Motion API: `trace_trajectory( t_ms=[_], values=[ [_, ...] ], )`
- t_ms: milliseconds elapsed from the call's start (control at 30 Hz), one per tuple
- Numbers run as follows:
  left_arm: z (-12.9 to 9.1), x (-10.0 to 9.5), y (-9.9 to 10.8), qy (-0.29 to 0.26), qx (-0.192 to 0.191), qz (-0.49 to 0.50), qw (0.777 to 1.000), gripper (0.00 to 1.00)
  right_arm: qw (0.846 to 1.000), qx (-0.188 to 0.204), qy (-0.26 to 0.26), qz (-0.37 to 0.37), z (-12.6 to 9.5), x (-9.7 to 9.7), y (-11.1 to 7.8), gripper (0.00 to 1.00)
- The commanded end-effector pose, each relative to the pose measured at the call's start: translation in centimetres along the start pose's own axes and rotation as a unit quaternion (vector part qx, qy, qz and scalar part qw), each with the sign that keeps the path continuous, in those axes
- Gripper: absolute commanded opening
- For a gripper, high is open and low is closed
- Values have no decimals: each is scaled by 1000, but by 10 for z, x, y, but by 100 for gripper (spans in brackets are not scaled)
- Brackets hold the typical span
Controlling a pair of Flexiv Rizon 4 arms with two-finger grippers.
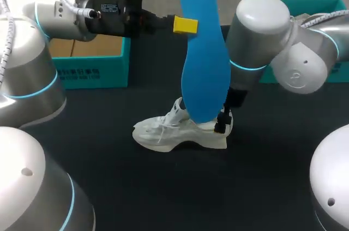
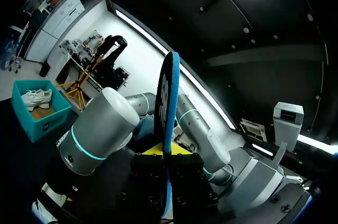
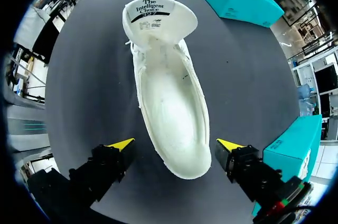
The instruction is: Take the shoe out of the shoebox, open the shoe tongue, remove and reinsert the insole, then place the shoe into the shoebox
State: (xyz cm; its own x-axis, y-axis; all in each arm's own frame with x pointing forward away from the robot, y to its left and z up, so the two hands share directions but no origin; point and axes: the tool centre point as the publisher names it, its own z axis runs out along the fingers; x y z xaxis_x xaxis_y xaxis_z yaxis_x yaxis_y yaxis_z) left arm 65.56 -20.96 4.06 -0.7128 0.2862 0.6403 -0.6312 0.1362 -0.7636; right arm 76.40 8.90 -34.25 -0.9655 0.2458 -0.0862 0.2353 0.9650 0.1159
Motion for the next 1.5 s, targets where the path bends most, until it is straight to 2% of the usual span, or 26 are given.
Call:
trace_trajectory(
  t_ms=[33, 1500],
  values=[
    [1, -1, 0, 1, -1, 0, 1000, 0, 998, 63, 0, 0, -1, -1, 4, 100],
    [1, -1, 0, 1, -1, 0, 1000, 0, 999, 52, 8, -15, 2, 5, 4, 100]
  ],
)
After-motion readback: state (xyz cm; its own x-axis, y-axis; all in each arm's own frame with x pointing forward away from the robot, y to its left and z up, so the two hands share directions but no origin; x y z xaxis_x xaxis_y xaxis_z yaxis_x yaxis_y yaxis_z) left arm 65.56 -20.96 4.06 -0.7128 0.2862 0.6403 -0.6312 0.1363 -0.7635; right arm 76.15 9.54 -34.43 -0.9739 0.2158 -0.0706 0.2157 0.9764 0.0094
